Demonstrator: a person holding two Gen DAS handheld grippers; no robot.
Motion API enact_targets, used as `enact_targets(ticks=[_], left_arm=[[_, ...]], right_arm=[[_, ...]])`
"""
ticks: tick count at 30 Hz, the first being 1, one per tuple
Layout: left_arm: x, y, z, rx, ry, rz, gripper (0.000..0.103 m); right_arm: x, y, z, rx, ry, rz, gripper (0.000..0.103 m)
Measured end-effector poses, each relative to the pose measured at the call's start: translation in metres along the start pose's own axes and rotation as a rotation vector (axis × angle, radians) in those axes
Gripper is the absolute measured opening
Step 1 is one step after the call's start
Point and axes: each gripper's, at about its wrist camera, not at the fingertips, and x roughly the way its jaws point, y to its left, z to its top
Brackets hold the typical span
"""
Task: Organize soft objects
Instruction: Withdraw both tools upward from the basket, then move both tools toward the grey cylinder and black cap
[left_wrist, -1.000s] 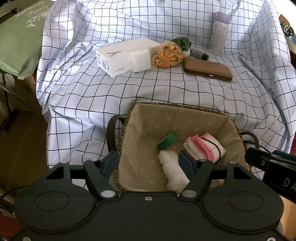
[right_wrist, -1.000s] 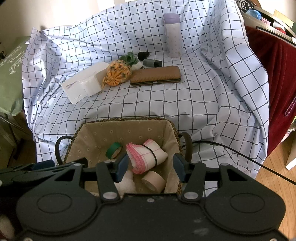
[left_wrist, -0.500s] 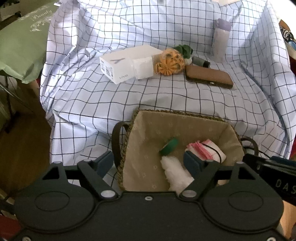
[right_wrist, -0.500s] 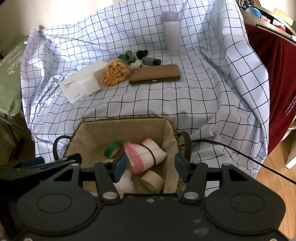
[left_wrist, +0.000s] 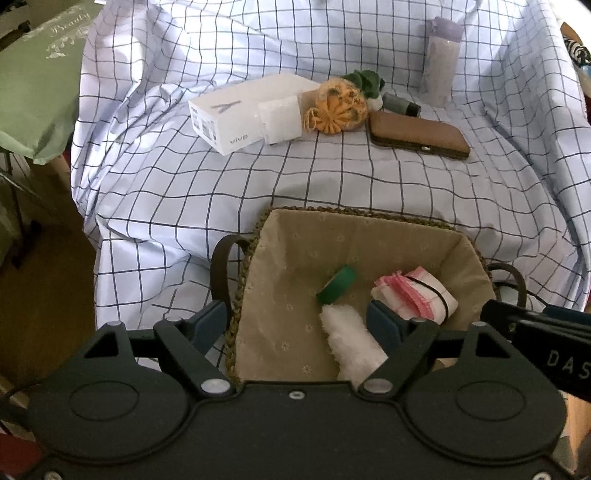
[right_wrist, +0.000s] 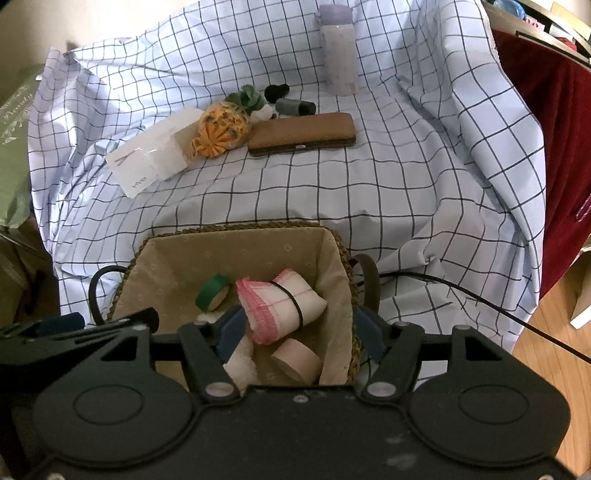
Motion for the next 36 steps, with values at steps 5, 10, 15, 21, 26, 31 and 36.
enact_targets(ticks=[5,10,15,21,26,31,36], left_arm=[[0.010,0.003,0.008,-0.007,0.033,0.000,0.079],[0.019,0.008,0.021,-0.012,0.060,-0.001,0.079],[0.028,0.008,0.043,-0.001,0.065,-0.008,0.079],[0.041,0.004,0.080,0.038,0.041,-0.018,0.079],[0.055,-0.001,0.110,0.072,0.015,-0.022,0.079],[0.070,-0.003,0.130,0.099,0.004,-0.026,0.080],[0.084,-0.003,0.141,0.115,0.009,-0.031,0.080]], right_arm=[[0.013,-0.001,0.010,0.002,0.032,-0.013,0.066],[0.026,-0.003,0.026,0.002,0.048,-0.028,0.067],[0.041,-0.003,0.051,0.012,0.054,-0.037,0.067],[0.060,0.001,0.100,0.026,0.027,-0.040,0.067],[0.077,0.005,0.148,0.046,-0.041,-0.054,0.073],[0.108,0.002,0.199,0.134,-0.083,-0.070,0.082],[0.153,-0.001,0.249,0.246,-0.060,-0.087,0.087]])
